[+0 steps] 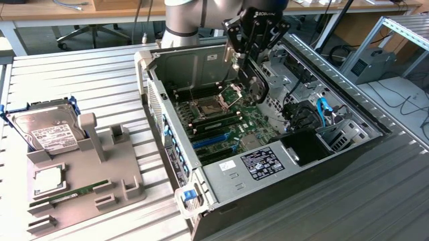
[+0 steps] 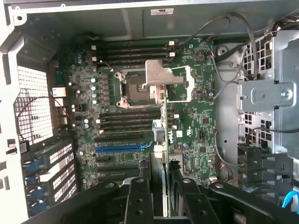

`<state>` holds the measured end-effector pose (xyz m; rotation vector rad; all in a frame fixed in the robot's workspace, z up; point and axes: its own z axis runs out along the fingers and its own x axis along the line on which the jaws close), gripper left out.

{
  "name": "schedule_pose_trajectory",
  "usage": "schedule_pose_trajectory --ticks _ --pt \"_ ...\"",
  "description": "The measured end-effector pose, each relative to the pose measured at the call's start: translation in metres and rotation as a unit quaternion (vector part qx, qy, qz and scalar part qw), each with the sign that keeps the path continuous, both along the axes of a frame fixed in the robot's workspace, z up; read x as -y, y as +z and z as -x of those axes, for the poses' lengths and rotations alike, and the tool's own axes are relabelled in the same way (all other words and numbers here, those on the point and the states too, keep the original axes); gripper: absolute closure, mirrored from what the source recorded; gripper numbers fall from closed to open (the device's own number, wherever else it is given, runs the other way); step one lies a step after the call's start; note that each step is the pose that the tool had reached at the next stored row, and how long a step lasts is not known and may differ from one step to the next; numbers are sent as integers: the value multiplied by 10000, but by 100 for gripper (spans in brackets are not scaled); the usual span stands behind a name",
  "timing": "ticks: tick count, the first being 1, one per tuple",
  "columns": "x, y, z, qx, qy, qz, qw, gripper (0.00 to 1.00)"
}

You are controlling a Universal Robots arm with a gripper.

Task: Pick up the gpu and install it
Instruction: 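Pick up the gpu and move the gpu toward the slot, then insert the gpu into the slot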

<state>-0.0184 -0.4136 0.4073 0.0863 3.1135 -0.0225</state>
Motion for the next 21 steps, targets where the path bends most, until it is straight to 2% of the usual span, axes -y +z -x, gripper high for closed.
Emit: schedule_pose_trajectory --ticks 10,21 --pt "-21 -15 -199 0 58 1 10000 73" --pt "-21 -16 -209 0 60 0 10000 73"
